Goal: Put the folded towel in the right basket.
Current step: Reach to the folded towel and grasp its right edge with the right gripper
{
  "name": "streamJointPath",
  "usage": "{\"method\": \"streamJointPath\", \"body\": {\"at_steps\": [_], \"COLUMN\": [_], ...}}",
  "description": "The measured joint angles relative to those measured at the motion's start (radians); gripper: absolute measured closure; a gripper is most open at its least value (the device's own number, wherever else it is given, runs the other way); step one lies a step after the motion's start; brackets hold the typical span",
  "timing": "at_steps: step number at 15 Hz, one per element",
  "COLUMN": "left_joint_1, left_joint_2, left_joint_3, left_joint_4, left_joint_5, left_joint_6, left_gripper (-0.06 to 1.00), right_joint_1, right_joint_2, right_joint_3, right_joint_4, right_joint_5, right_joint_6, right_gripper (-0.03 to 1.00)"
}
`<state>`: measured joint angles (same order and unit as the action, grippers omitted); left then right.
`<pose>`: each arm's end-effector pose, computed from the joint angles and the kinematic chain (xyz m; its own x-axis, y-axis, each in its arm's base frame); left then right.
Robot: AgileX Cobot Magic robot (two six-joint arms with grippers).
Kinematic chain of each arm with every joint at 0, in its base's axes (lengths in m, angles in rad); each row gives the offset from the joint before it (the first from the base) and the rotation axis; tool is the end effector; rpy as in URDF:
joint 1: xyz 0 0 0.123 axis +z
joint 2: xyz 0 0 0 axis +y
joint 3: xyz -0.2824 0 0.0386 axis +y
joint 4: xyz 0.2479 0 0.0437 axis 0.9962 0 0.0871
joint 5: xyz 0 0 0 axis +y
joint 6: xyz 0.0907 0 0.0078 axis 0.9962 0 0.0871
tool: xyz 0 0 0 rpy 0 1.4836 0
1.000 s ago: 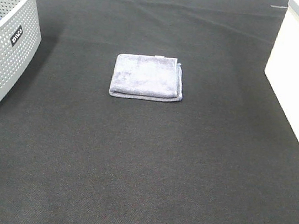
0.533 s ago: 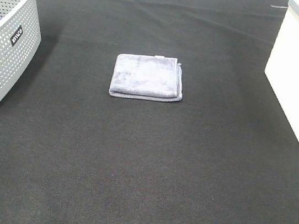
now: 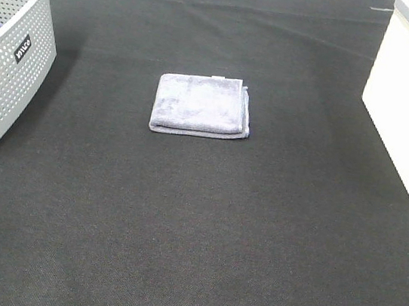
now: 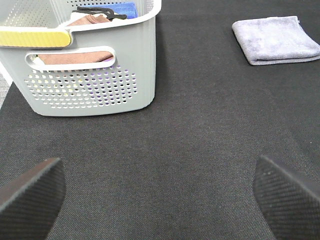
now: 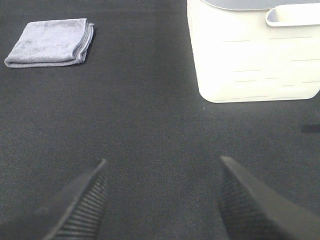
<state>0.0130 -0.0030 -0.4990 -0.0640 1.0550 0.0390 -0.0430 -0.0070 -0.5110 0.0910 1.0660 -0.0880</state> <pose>-0.0050 -0.0051 0.2775 -0.4480 0.0016 -0.8940 0.0401 0.9990 -0.0183 -0.0073 0.0076 0.2800 -0.4410 -0.0248 -0.8972 -0.0478 0.9988 -0.0041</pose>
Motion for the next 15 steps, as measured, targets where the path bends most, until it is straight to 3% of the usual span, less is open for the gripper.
{"method": "streamJointPath", "body": {"at_steps": [15], "left_joint_1": [0.0], "left_joint_2": [0.0], "left_joint_3": [0.0], "left_joint_4": [0.0], "left_joint_5": [0.0], "left_joint_6": [0.0], "left_gripper": [-0.02], "right_joint_1": [0.0], "right_joint_2": [0.0], "right_joint_3": [0.0], "right_joint_4": [0.0], "right_joint_5": [0.0], "right_joint_6": [0.0], "right_gripper": [0.37]}}
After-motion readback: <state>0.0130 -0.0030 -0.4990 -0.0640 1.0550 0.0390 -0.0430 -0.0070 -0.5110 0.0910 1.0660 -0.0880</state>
